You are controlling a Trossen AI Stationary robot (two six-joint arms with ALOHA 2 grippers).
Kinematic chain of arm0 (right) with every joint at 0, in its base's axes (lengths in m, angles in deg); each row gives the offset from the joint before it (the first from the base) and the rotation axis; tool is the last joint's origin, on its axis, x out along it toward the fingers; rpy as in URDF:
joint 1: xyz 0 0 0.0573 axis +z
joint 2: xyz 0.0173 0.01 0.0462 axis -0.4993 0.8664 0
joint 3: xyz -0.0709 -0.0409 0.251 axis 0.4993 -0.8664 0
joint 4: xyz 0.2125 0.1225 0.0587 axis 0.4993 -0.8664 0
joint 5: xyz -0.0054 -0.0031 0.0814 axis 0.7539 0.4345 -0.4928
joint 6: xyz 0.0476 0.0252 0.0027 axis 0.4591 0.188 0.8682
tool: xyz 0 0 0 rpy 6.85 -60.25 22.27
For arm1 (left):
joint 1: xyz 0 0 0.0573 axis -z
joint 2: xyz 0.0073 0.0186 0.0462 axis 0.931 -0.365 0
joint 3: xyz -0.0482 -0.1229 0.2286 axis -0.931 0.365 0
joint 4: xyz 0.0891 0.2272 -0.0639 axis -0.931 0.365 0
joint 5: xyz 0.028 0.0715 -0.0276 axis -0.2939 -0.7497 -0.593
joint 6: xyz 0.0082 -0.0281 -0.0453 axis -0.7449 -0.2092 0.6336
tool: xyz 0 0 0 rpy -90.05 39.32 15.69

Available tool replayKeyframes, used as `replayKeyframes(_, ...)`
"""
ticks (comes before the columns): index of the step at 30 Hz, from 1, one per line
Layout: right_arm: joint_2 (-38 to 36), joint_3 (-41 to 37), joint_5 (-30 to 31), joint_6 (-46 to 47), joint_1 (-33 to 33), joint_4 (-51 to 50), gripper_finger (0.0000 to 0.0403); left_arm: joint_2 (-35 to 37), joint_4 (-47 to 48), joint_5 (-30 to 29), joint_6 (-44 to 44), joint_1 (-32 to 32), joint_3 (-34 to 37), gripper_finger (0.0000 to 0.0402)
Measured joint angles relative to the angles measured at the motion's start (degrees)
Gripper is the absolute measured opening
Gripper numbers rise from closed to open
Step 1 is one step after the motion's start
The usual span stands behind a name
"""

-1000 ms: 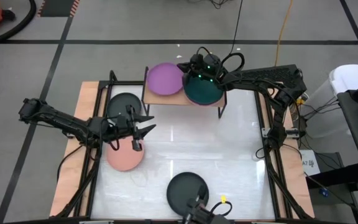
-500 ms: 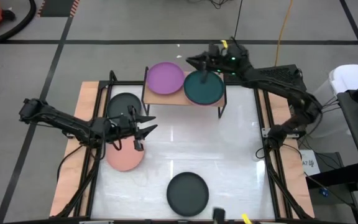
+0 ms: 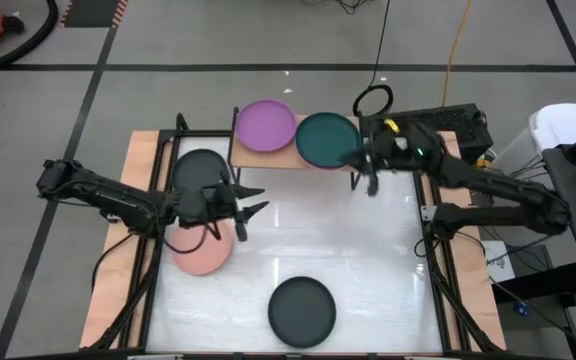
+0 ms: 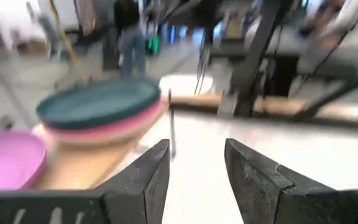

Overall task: Place and stack plates onto a shelf
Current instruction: Stack the top black plate on top of the purple plate on the shelf

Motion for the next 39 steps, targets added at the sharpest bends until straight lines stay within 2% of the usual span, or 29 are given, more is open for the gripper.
replayKeyframes(6,-11.4,-15.2,1.3,4.5,6.2,8.5,0.0038,-1.5,38.5,-8.6,12.9,0.0,-12.4,0.0161)
replayKeyframes(10,-16.0,-20.9,2.7,5.9,9.1,11.2,0.0038,-1.4,59.6,-5.7,26.1,-0.2,-17.8,0.0161)
replayKeyframes(14,-18.4,-24.2,5.7,5.0,10.9,13.1,0.0038,-1.4,72.2,-3.1,34.3,-1.7,-18.3,0.0161)
replayKeyframes(18,-18.6,-25.9,5.8,4.8,11.7,13.6,0.0038,-2.3,75.5,0.2,37.6,-5.9,-14.2,0.0161)
replayKeyframes(22,-18.5,-28.1,5.7,5.9,12.8,13.6,0.0038,-2.1,70.6,3.8,37.6,-10.5,-8.7,0.0161)
replayKeyframes(31,-18.5,-30.3,5.6,6.0,13.3,15.6,0.0038,-2.1,66.6,4.1,37.1,-20.0,-0.3,0.0161)
replayKeyframes(39,-18.5,-30.3,5.6,5.2,13.3,15.8,0.0038,-2.1,56.1,4.7,31.1,-22.9,4.8,0.0161)
